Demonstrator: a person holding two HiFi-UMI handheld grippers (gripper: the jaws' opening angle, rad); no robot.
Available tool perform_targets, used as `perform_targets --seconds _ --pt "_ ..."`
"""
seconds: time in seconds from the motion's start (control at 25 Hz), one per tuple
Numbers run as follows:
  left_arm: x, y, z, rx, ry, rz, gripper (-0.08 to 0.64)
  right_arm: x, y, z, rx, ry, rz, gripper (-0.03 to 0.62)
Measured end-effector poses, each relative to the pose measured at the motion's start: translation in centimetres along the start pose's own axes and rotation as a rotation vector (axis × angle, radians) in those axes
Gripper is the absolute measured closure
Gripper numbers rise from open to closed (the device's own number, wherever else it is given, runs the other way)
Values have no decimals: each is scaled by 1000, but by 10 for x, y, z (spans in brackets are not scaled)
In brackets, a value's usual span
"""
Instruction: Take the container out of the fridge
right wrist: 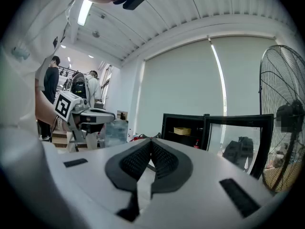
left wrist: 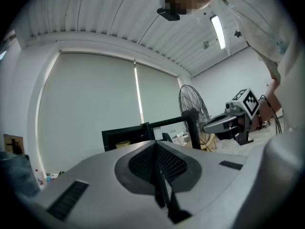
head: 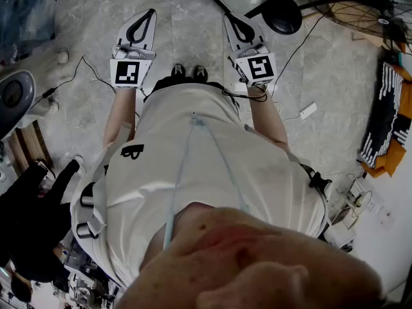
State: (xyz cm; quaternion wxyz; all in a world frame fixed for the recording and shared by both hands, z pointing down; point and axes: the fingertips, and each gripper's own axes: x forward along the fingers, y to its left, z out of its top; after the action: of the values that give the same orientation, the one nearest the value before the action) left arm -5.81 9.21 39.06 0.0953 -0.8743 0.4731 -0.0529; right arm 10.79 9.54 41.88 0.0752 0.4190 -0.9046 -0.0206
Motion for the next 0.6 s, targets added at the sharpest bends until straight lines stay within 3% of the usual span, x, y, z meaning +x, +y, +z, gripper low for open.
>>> perform_targets --seconds 0.6 --pt "-1 6 -5 -1 9 -2 552 9 3 2 28 -5 19 575"
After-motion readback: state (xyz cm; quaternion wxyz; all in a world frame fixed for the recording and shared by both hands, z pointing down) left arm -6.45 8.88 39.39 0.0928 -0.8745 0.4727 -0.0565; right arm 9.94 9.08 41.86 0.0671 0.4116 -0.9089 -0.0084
